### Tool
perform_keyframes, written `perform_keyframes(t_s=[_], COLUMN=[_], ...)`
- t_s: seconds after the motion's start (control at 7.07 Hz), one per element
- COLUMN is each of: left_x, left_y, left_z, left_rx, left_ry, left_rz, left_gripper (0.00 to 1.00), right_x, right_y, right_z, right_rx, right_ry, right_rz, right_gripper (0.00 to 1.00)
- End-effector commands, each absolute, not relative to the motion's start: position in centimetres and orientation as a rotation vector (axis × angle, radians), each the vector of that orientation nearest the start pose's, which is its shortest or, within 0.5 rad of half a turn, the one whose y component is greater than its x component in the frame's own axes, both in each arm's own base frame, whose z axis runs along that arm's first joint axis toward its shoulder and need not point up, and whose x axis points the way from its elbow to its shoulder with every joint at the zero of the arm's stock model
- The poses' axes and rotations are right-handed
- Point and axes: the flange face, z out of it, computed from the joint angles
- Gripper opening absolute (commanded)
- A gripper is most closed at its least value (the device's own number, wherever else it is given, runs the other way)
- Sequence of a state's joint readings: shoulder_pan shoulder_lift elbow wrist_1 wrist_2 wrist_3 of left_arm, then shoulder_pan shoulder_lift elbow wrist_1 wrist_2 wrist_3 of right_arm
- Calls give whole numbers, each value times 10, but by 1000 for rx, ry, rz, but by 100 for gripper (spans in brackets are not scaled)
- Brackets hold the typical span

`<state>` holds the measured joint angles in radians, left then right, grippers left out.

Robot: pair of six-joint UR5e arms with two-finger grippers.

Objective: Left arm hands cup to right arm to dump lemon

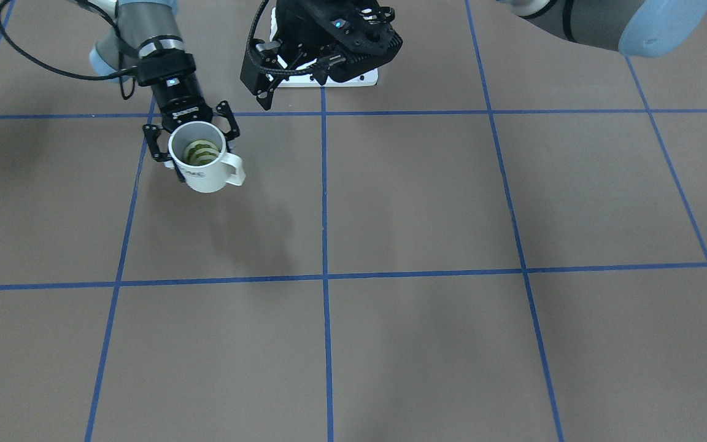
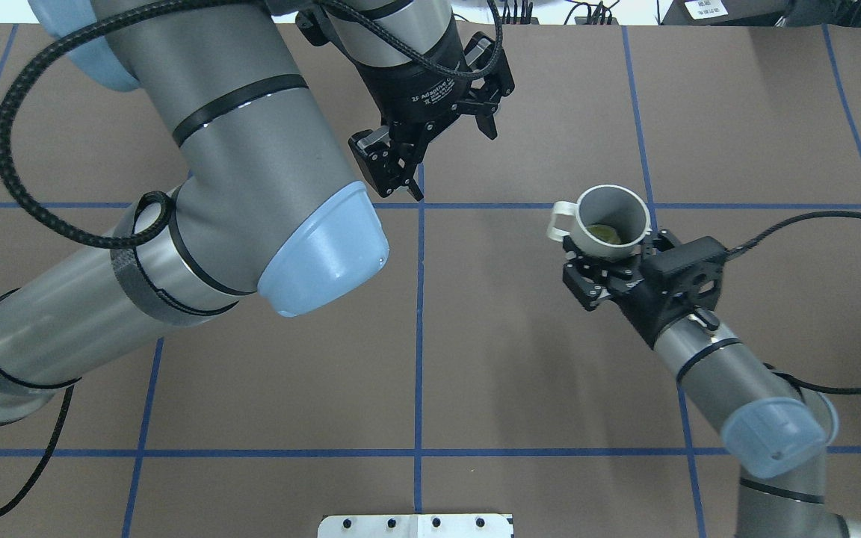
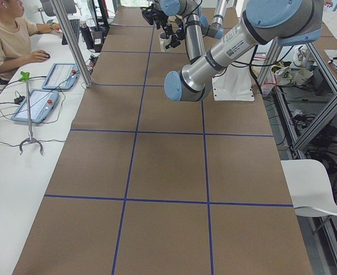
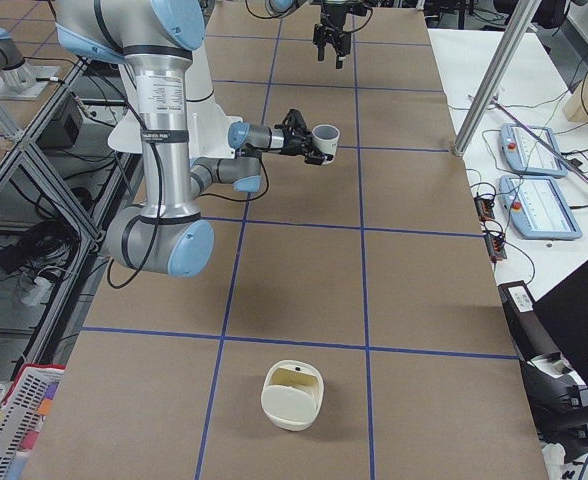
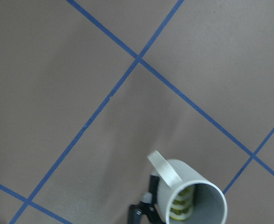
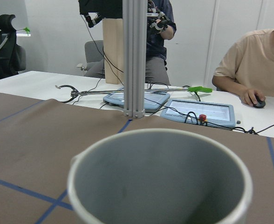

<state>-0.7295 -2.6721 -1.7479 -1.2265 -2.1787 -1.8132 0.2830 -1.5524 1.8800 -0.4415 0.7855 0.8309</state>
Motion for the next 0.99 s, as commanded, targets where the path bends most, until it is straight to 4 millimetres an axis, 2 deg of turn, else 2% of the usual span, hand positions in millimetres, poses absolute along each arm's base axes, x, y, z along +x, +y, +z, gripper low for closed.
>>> perform_keyframes(t_s=[0.0, 0.14, 0.28, 0.57, 0.71, 0.85], left_x=[410, 412, 415, 415, 417, 417], left_y=[-468, -470, -469, -469, -467, -467], left_z=[-51, -43, -42, -42, -42, -42], left_rx=[-333, -325, -311, -310, -313, -314], left_ry=[1023, 1012, 1010, 1008, 1009, 1008], left_rz=[-597, -606, -610, -613, -609, -614], left_gripper=[100, 100, 100, 100, 100, 100], right_x=[-279, -240, -195, -133, -101, -82], right_y=[-297, -286, -272, -254, -245, -238], right_z=[454, 500, 561, 668, 705, 718], right_rx=[1163, 1160, 1158, 1138, 1126, 1058], right_ry=[-975, -992, -1080, -1159, -1203, -1252], right_rz=[329, 341, 395, 433, 446, 494], right_gripper=[7, 0, 0, 0, 0, 0])
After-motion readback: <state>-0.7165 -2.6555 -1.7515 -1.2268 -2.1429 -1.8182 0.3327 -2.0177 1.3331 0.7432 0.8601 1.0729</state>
